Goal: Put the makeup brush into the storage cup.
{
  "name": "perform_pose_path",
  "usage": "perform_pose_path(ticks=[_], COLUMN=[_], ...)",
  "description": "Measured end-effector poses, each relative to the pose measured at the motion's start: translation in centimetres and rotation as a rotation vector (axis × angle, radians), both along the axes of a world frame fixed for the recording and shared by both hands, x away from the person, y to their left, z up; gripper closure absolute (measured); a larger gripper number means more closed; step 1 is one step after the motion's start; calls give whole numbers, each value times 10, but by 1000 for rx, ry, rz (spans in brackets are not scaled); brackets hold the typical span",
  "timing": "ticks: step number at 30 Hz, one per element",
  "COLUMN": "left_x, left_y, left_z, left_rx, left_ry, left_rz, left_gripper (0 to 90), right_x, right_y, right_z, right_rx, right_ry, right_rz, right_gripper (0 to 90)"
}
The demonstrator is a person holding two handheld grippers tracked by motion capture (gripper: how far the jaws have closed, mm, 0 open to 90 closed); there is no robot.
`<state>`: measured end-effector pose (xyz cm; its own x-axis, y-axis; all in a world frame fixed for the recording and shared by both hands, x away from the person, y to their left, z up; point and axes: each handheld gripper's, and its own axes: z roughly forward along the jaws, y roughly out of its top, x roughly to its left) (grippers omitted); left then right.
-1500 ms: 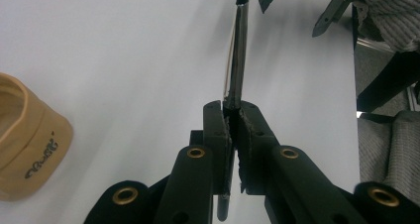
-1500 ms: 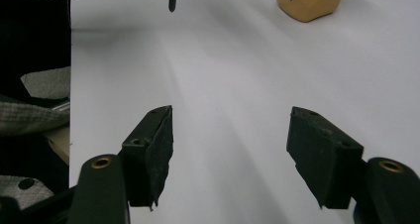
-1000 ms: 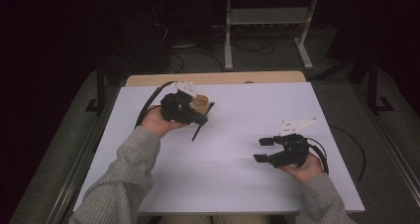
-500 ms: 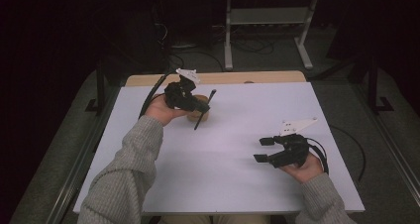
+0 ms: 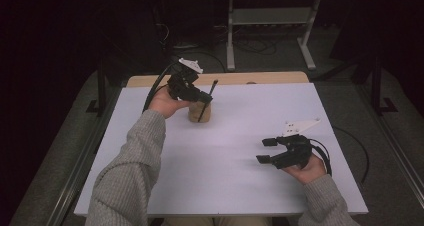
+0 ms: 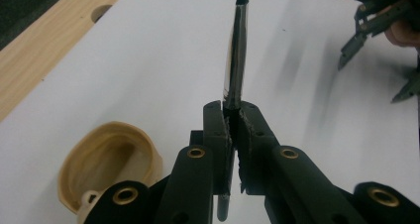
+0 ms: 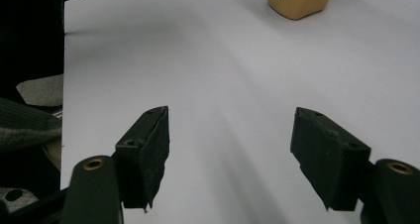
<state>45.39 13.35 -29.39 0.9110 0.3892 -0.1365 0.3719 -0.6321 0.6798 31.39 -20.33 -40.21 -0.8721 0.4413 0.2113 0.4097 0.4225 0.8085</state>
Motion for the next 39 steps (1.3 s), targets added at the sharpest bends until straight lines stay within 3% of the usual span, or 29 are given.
perform_pose_path(ticks=[11,17,27,39], left_x=[26,41,52,61], left_y=[-5,2,3,1], left_z=[9,2,-6,-16], left_rx=[11,8,-24,-18], left_ry=[-13,-7,-17,-17], left_rz=[43,91,138,175], left_gripper=[839,839,839,838], right_x=[1,2,2,2], right_y=[-2,-2,-1,-4], right_z=[0,-2,-2,-2], right_rx=[3,-17,-25,-19], right_ry=[0,2,-3,-7], right_rz=[-8,-11,-17,-22], right_gripper=[284,282,282,280])
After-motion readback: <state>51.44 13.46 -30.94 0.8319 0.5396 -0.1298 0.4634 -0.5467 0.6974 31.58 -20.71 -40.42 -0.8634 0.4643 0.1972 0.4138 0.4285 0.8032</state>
